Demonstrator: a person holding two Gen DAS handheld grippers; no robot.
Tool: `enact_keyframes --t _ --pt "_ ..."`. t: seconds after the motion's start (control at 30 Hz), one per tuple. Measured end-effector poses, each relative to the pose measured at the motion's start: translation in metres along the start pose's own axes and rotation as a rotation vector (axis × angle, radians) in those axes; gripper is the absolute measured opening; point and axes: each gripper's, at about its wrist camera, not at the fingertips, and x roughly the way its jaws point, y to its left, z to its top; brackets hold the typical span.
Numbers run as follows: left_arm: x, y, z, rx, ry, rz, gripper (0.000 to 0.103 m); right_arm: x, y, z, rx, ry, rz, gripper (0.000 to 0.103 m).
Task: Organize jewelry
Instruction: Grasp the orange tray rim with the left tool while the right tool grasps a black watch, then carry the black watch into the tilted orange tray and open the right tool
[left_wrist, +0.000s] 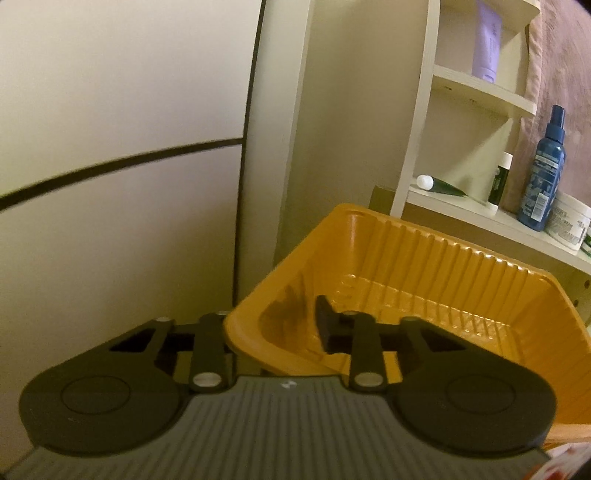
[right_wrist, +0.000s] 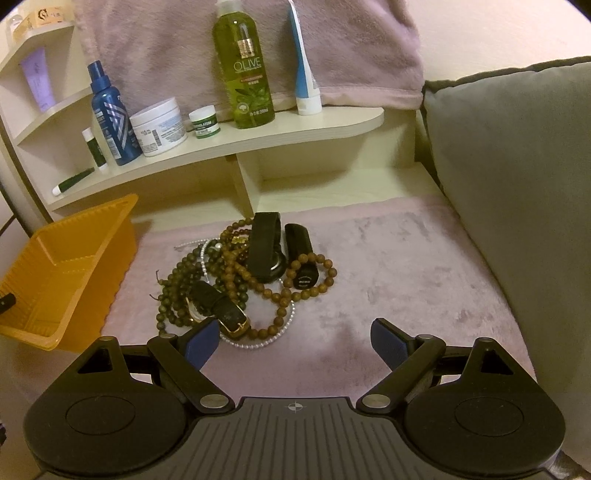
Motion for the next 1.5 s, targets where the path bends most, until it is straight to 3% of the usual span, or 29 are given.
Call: enact_keyframes --t 0.3,0.57,0.83,0.93,1.1,1.5 --pt "-0.035 -0.002 0.010 0.052 -0.068 -0.033 0.015 -0.001 0.005 0.000 -0.044 -0.020 0.046 0.071" --pt "-0.069 -0.013 0.023 0.128 -0.123 -0.046 0.010 0.007 0.018 0.000 -0.168 -0.006 0.109 0.042" --pt "-0.077 -0.026 0.040 0.177 -0.150 -0.073 0.008 0.019 0.027 -0.001 -0.249 -0.012 0.119 0.031" --pt "-0.075 -0.026 0.042 0.194 -0.152 -0.072 0.008 0.021 0.029 0.001 -0.261 -0.012 0.124 0.020" --pt "-0.076 -0.029 0.046 0.214 -0.154 -0.061 0.008 0.021 0.028 0.002 -0.256 -0.017 0.129 0.018" --pt "-0.074 -0.035 0.047 0.234 -0.152 -0.039 0.008 0.010 0.018 0.025 -0.054 0.004 0.189 0.015"
